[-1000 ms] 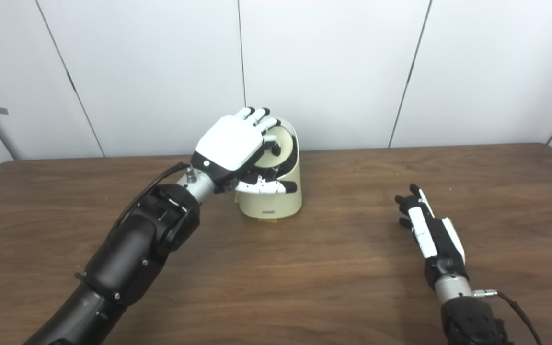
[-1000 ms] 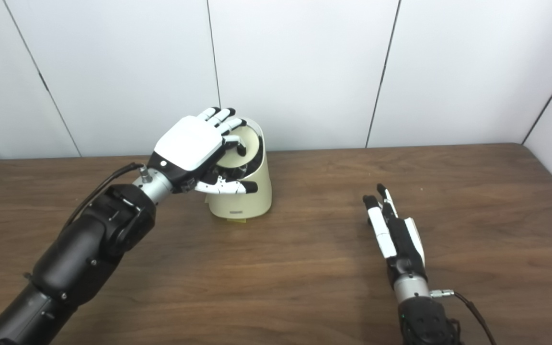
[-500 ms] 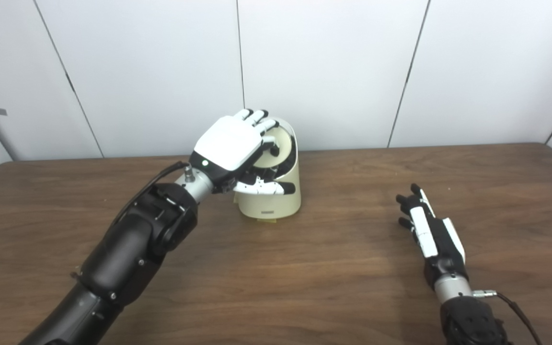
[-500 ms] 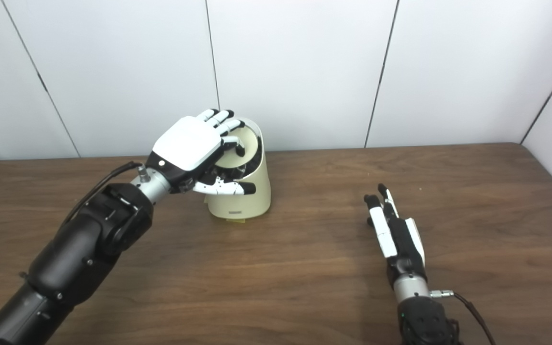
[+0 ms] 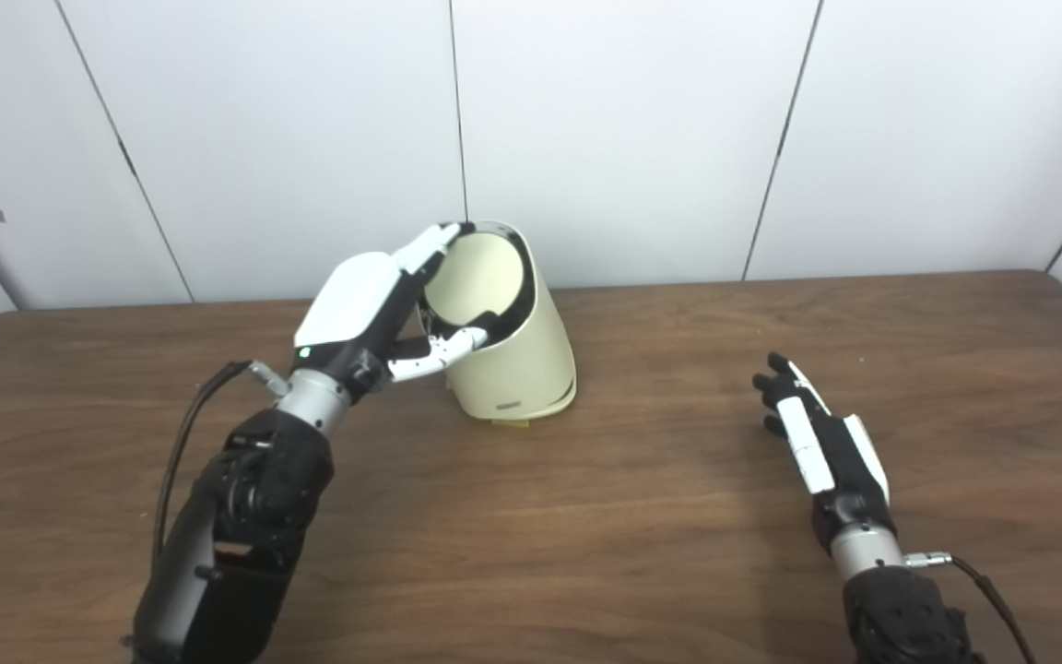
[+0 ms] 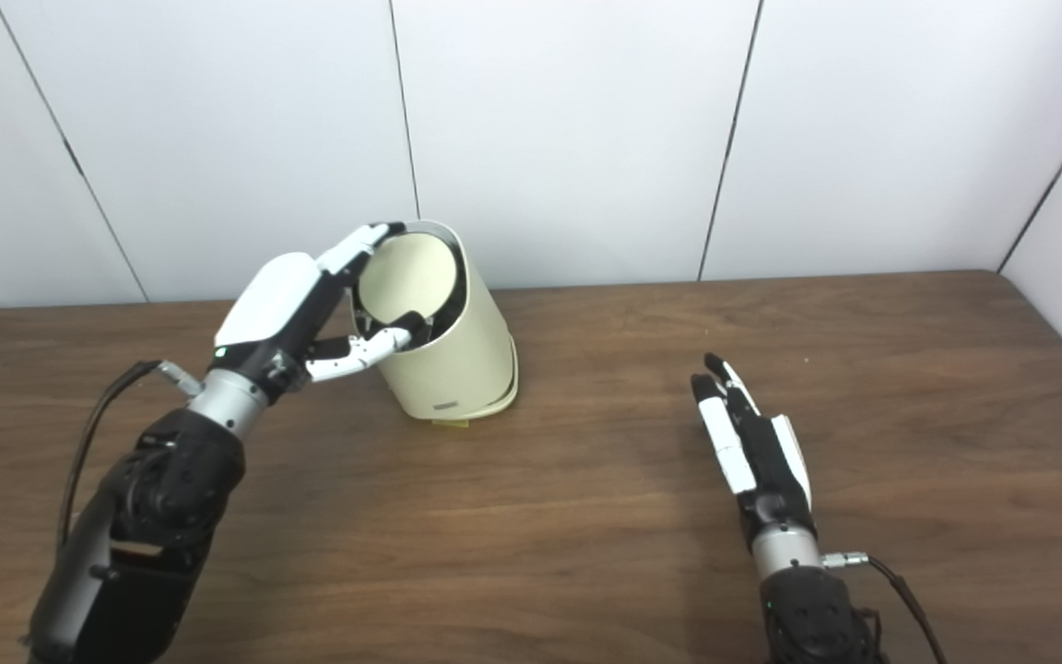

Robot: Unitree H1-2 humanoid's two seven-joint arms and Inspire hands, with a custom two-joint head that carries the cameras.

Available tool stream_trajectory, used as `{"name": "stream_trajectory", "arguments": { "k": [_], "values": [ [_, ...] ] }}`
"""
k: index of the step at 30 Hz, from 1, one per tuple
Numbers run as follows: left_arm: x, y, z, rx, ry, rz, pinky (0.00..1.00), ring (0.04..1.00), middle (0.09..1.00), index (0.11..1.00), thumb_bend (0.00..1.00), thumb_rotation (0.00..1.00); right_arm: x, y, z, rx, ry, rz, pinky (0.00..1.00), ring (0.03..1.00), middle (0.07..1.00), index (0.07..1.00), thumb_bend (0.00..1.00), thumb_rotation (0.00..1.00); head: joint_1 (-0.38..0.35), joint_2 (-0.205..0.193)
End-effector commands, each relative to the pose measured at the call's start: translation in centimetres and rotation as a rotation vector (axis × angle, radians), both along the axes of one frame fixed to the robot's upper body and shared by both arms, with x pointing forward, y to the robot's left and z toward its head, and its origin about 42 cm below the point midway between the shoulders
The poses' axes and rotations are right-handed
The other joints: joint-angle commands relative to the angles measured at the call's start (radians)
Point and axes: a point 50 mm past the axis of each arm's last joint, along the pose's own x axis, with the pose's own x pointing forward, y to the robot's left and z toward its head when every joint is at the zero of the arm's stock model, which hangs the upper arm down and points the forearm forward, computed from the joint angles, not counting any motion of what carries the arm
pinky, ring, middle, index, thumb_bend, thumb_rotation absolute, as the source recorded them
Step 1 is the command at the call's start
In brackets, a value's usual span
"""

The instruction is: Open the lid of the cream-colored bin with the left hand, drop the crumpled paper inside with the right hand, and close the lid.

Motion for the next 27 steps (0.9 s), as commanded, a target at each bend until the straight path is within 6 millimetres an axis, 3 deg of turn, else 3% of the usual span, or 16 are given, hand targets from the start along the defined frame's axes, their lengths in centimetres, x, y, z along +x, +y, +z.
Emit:
{"name": "stream_trajectory", "arguments": {
  "k": [1,6,10,17,20,23,25,27],
  "values": [
    [-0.3,0.2,1.6,-0.096,-0.036,-0.021,0.81,0.962,1.0,1.0,0.4,0.38,0.2,-0.2,0.4,-0.034,-0.023,0.026,0.9,0.92,0.903,0.939,0.67,1.0,0.002,-0.006],
    [-1.9,1.5,0.6,-0.24,0.016,-0.021,0.92,0.999,1.0,1.0,0.38,0.42,0.1,-0.5,0.3,-0.06,-0.031,0.023,0.88,0.904,0.893,0.94,0.64,1.0,0.01,-0.008],
    [-3.1,2.7,-0.4,-0.334,0.022,-0.015,0.97,1.0,1.0,1.0,0.38,0.57,0.2,-0.5,0.4,-0.042,-0.028,0.017,0.92,0.912,0.892,0.942,0.64,1.0,0.015,-0.012],
    [-5.5,5.0,-2.2,-0.401,0.048,0.045,0.87,0.98,1.0,1.0,0.41,0.68,0.4,-0.6,0.5,-0.042,-0.032,0.033,0.93,0.924,0.899,0.953,0.64,1.0,0.019,-0.012],
    [-6.2,5.5,-2.7,-0.41,0.057,0.061,0.98,0.994,0.999,1.0,0.41,0.73,0.5,-0.4,0.6,-0.022,-0.039,0.035,0.95,0.932,0.904,0.96,0.64,1.0,0.018,-0.01],
    [-7.0,5.9,-3.3,-0.439,0.078,0.101,1.0,1.0,0.989,1.0,0.41,0.78,0.6,-0.3,0.8,-0.005,-0.049,0.037,0.95,0.928,0.901,0.96,0.65,1.0,0.017,-0.007],
    [-7.5,6.2,-3.7,-0.461,0.094,0.133,1.0,0.994,0.981,1.0,0.44,0.89,0.7,-0.2,1.0,0.023,-0.057,0.04,0.96,0.94,0.912,0.974,0.67,1.0,0.017,-0.006],
    [-8.0,6.5,-4.2,-0.566,0.129,0.136,1.0,0.997,0.983,1.0,0.45,0.92,0.9,-0.2,1.2,0.05,-0.077,0.044,0.97,0.946,0.92,0.98,0.66,1.0,0.019,-0.003]
  ]
}}
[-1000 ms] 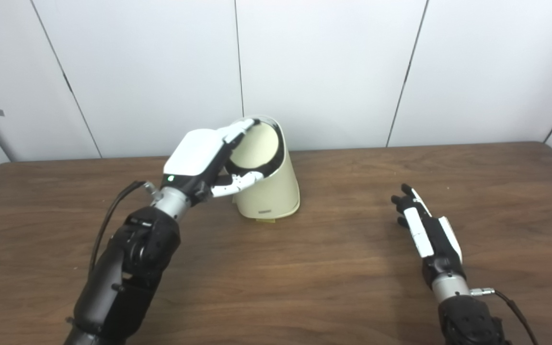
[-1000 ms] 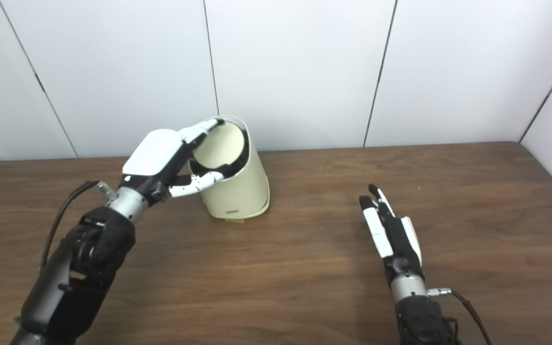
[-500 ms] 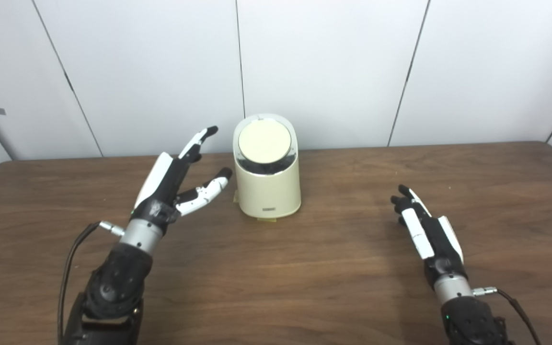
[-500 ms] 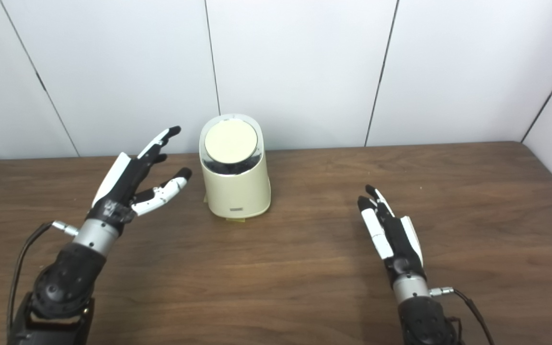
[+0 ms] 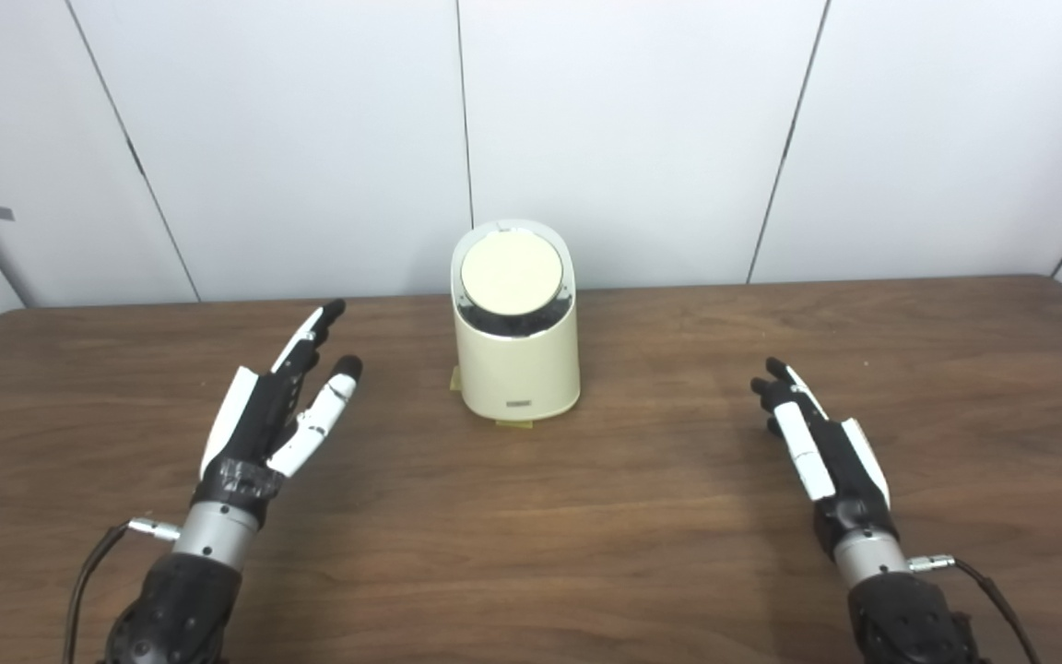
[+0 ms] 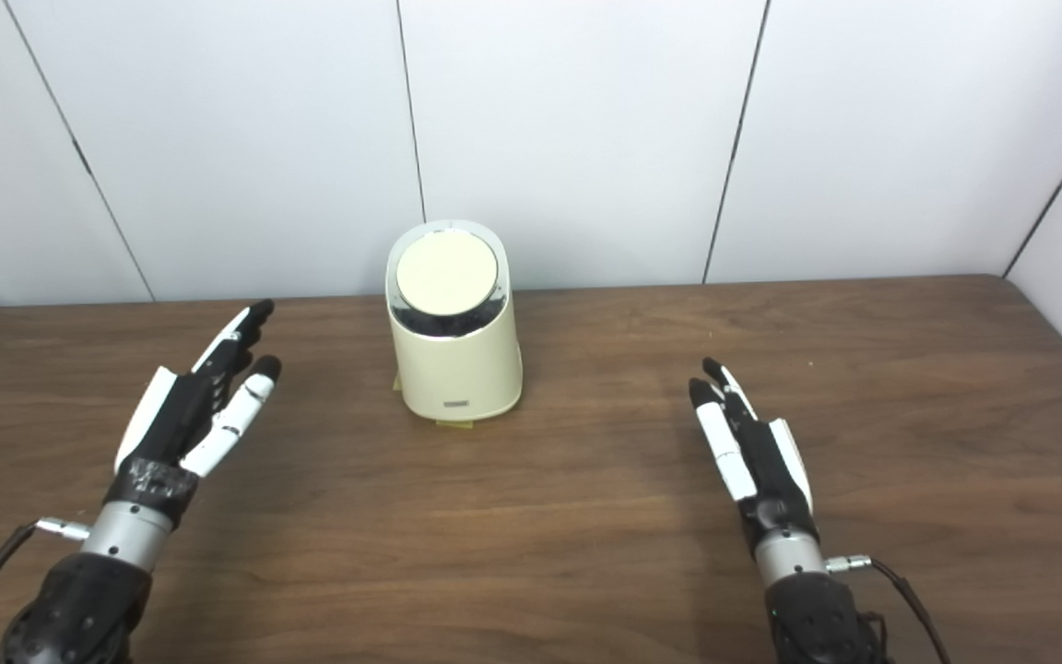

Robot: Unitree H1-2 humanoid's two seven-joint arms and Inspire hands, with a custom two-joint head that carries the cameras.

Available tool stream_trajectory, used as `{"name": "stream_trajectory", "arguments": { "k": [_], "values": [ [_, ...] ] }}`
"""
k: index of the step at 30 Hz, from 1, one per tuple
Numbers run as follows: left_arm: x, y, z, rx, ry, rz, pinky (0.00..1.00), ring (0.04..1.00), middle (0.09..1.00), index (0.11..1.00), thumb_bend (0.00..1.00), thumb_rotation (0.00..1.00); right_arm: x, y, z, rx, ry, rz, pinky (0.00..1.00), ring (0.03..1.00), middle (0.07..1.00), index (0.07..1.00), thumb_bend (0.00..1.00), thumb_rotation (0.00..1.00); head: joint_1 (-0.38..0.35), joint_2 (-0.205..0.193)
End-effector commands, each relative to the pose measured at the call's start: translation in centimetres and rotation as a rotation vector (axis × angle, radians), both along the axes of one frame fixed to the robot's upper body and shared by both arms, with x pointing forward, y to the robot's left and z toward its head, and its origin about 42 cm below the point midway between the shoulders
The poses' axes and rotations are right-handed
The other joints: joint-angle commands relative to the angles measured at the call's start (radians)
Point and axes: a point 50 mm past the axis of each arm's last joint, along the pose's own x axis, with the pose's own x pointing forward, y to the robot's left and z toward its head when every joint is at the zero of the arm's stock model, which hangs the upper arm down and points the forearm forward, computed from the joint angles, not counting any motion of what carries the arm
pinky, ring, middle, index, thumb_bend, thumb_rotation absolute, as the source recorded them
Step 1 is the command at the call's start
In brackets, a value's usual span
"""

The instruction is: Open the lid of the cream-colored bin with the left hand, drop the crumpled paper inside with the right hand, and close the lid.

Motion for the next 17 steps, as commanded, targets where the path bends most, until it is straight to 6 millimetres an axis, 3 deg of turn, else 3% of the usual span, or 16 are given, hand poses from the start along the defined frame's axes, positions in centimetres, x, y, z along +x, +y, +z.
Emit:
{"name": "stream_trajectory", "arguments": {
  "k": [1,7,12,17],
  "values": [
    [-0.3,0.1,0.8,-0.121,-0.031,0.0,1.0,0.999,0.994,1.0,0.46,0.9,1.0,0.2,1.4,0.034,-0.071,0.012,0.96,0.944,0.92,0.977,0.67,0.98,0.002,0.001],
    [-1.8,0.8,-0.9,-0.33,-0.001,0.031,1.0,1.0,1.0,1.0,0.56,0.87,1.7,0.4,1.8,0.156,-0.106,-0.001,0.98,0.944,0.935,0.968,0.72,0.94,0.013,0.003],
    [-2.5,1.4,-2.1,-0.386,-0.005,0.045,1.0,1.0,1.0,1.0,0.5,0.97,1.9,0.6,2.0,0.184,-0.139,0.006,0.95,0.943,0.943,0.969,0.67,0.96,0.017,0.0],
    [-3.0,1.7,-3.0,-0.41,-0.005,0.053,1.0,1.0,1.0,1.0,0.52,0.99,2.0,0.9,2.2,0.196,-0.164,0.006,0.96,0.949,0.945,0.963,0.65,0.96,0.017,-0.001]
  ]
}}
